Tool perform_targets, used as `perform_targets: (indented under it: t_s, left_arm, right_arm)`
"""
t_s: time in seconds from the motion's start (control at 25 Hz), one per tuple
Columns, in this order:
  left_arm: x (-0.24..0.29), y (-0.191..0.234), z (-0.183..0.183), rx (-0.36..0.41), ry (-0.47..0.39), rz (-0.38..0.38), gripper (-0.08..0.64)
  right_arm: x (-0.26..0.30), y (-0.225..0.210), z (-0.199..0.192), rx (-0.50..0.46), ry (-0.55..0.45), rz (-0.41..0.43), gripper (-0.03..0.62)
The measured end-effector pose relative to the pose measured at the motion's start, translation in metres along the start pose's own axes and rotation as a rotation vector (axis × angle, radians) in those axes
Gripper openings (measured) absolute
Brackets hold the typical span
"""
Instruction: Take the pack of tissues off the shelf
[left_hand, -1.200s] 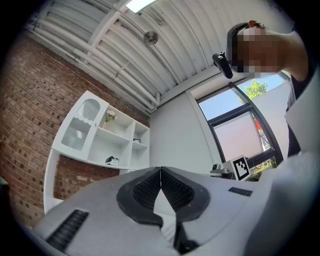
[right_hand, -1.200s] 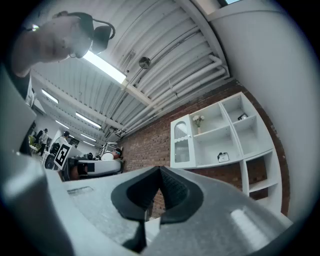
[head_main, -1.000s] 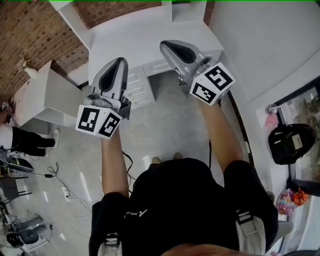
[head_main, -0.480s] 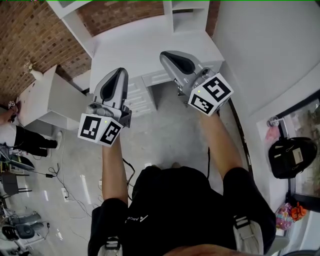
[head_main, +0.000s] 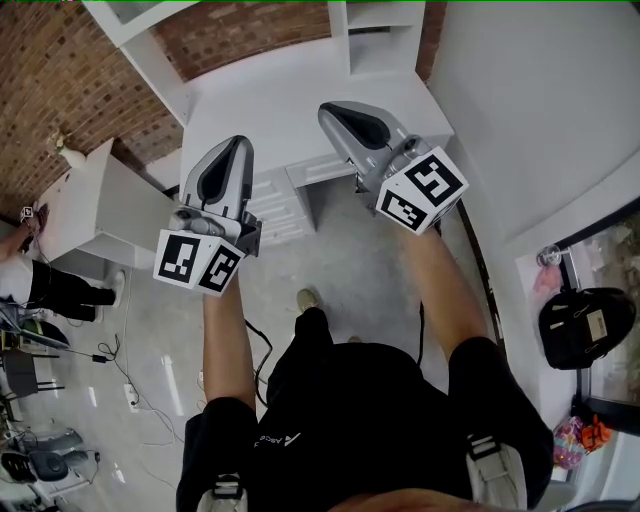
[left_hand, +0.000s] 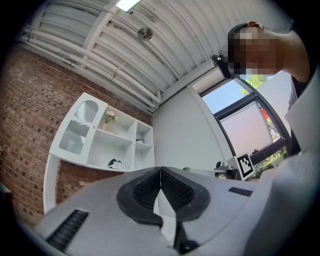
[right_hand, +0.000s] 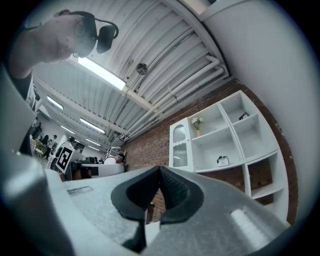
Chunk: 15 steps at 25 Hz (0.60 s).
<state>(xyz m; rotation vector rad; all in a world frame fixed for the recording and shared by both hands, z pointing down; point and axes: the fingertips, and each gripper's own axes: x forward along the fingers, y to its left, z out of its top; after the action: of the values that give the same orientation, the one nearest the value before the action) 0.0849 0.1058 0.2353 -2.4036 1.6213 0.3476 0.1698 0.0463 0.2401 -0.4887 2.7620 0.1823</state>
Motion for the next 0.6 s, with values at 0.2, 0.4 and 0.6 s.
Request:
perform_targets:
  t_s: [0.2,0.4,0.6]
  left_arm:
    - [0.023,0.051,-0.012,-0.004,-0.007,-0.004,0.000]
    - [0.052,0.123,-0.020,0.001,-0.023,-0.017,0.000]
    - [0.085,0.198,-0.027,0.009,-0.017,-0.053,0.000]
  right_arm:
    - [0.048,-0.025,-0.018,-0.026,0.015,-0.008,0.003]
    - [0.122,-0.055,-0.036,-0.044,0.024,-0.028,0.003]
    - [0.196,-0.087,-0.054,-0.092,0.041,-0.067,0.003]
